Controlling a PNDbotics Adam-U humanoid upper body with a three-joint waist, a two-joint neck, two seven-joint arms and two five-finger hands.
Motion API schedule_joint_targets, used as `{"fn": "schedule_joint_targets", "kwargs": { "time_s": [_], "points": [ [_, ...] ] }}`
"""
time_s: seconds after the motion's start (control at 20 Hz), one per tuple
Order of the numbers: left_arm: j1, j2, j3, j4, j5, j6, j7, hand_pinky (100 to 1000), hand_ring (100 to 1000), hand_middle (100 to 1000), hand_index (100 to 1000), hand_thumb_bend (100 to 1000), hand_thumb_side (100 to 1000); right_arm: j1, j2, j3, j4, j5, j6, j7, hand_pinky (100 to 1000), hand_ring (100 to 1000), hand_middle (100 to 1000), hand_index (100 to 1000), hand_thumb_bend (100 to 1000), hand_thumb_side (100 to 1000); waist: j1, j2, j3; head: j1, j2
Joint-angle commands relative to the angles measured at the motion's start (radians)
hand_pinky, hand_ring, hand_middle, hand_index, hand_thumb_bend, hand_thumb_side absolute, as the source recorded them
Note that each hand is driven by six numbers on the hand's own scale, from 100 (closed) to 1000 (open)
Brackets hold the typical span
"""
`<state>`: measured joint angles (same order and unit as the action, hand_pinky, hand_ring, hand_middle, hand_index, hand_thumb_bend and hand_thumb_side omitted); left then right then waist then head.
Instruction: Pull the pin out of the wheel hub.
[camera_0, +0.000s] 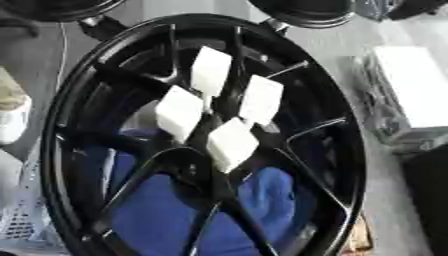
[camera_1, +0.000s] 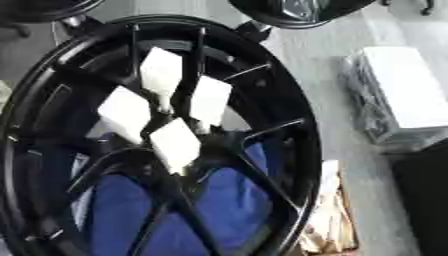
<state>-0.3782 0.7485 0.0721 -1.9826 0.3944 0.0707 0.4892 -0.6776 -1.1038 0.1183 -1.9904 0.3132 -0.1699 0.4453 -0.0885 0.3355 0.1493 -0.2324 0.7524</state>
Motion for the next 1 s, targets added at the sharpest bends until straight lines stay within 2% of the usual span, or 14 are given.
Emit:
{"fn": "schedule_joint_targets", "kwargs": {
  "time_s": [0.05, 0.65, 0.85, 1.0],
  "points": [
    [-0.008, 0.032, 0.009, -0.017, -0.001, 0.001, -0.004, 761, 722, 771, 761, 285, 819, -0.018, -0.025, -0.005, -0.01, -0.011, -0.005, 0.006, 847, 817, 759, 857, 171, 413, 0.004, -0.029, -0.001, -0.001, -0.007],
    [-0.007, 0.032, 0.006, -0.017, 0.001, 0.004, -0.007, 760, 715, 763, 760, 284, 821, -0.048, -0.02, 0.019, -0.01, -0.022, -0.018, 0.033, 849, 822, 767, 859, 197, 394, 0.003, -0.032, -0.004, 0.0, -0.006],
    [-0.006, 0.032, 0.005, -0.017, 0.001, 0.005, -0.008, 760, 712, 761, 760, 282, 824, -0.063, -0.03, 0.042, -0.01, 0.002, -0.047, 0.046, 857, 832, 783, 863, 254, 357, 0.002, -0.032, -0.003, 0.007, -0.009],
    [-0.007, 0.032, 0.003, -0.017, 0.002, 0.007, -0.009, 759, 711, 759, 760, 281, 826, -0.09, -0.037, 0.075, -0.01, 0.033, -0.089, 0.061, 864, 839, 793, 866, 296, 336, 0.001, -0.03, -0.001, 0.011, -0.013]
  ]
}}
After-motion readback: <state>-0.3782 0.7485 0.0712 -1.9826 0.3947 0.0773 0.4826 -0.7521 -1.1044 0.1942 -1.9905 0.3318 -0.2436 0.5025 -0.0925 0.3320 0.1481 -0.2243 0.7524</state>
